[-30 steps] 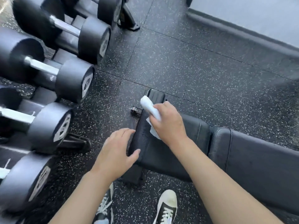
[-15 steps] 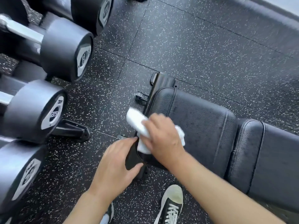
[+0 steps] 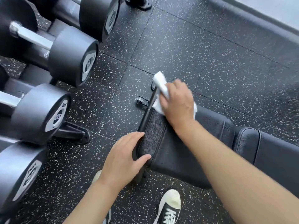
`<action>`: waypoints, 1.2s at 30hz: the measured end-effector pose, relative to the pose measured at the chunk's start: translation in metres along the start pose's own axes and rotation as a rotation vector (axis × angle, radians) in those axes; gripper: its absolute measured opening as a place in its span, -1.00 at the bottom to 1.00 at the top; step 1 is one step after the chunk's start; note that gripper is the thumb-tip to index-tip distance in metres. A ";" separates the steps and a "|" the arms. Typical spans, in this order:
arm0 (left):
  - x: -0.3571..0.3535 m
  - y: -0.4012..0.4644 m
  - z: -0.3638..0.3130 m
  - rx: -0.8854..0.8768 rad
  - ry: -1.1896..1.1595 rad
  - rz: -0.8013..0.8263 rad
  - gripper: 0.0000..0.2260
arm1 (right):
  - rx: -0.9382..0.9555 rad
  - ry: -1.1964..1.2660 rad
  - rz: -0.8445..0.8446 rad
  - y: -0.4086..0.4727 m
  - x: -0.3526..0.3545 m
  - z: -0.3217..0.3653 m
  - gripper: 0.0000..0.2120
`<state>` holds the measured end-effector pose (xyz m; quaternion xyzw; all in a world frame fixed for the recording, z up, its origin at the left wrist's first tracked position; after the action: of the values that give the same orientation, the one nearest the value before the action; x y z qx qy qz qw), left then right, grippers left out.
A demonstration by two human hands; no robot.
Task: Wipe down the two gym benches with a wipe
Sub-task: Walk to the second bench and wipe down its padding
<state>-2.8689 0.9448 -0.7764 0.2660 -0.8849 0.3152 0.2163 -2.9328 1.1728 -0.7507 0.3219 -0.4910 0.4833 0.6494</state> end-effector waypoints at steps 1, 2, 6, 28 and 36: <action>0.001 -0.001 0.001 0.006 -0.011 -0.010 -0.39 | 0.057 0.034 0.007 -0.023 -0.003 0.014 -0.76; 0.001 -0.002 0.002 0.010 -0.023 -0.016 -0.42 | 0.120 0.064 0.026 -0.050 -0.009 0.028 -0.78; -0.002 -0.008 0.002 -0.006 0.006 0.034 -0.62 | 0.256 0.162 0.129 -0.141 -0.028 0.053 -0.75; -0.019 0.101 -0.052 0.009 0.153 -0.205 -0.49 | 0.314 0.111 0.127 -0.184 -0.005 -0.025 -0.82; -0.020 0.104 -0.054 -0.011 0.145 -0.255 -0.49 | -0.115 0.041 -0.058 -0.053 0.037 -0.136 -0.75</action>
<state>-2.9052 1.0560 -0.7952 0.3516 -0.8278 0.2985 0.3194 -2.8367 1.2882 -0.7550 0.2883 -0.4952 0.4418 0.6902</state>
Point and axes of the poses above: each hand's wrist, its own y-axis towards the middle knuckle, its own x-axis out of the back of the hand, z = x × y, the point moved 8 cm from there along y, towards the middle knuckle, and after that the axes turned 11 degrees about z, right-handed, at the moved point
